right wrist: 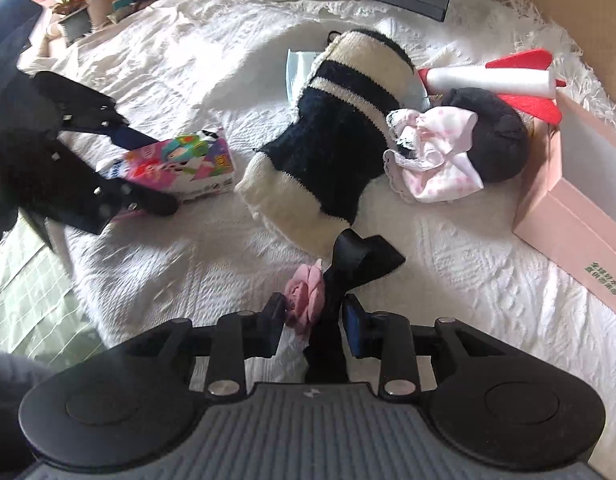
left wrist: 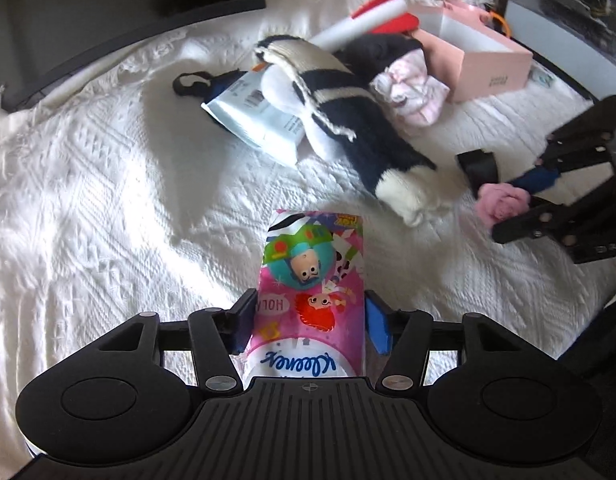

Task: Organize soft objects
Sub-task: 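Carry the tissue pack and bow clip into the pink box and open both tools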

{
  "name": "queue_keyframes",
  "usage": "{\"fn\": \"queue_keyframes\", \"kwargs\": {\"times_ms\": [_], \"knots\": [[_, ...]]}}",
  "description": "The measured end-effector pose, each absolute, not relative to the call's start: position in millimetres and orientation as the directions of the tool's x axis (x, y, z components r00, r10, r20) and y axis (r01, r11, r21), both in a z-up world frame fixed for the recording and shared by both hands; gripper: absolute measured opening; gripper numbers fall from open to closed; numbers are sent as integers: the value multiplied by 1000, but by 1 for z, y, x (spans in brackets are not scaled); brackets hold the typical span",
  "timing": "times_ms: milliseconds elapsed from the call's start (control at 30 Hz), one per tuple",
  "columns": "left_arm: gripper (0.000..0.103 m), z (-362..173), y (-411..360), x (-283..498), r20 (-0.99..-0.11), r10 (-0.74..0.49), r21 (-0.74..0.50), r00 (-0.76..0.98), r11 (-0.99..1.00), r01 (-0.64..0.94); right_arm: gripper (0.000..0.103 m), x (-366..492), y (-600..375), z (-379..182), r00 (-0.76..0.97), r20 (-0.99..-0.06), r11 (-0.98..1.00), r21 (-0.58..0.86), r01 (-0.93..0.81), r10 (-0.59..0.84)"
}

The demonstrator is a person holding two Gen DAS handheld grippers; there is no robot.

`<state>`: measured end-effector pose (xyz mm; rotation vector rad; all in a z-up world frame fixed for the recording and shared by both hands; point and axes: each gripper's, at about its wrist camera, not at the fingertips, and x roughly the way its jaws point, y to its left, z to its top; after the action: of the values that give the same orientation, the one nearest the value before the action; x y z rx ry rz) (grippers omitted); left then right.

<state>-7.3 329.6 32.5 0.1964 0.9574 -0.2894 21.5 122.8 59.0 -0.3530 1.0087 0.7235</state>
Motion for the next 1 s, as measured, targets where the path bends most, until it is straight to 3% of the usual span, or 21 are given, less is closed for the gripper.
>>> {"fn": "queue_keyframes", "kwargs": {"times_ms": [333,633,733,867,933,1000], "knots": [[56,90,266,-1,-778,-282,-106,561,939,326,30,35,29,115,446,-810,799,45,-599,380],[56,173,154,104,-590,-386,-186,709,919,346,30,36,-76,140,619,-723,902,14,-431,307],[60,167,115,149,-564,-376,-227,735,926,300,30,29,-95,133,636,-707,914,36,-404,309],[57,124,76,195,-631,-240,-185,737,970,157,30,24,-112,119,648,-700,932,73,-354,301],[56,112,69,195,-620,-207,-151,757,978,144,30,22,-121,114,653,-696,937,86,-339,300],[56,111,77,184,-598,-214,-195,773,974,118,30,24,-129,112,655,-691,938,103,-331,306]]}}
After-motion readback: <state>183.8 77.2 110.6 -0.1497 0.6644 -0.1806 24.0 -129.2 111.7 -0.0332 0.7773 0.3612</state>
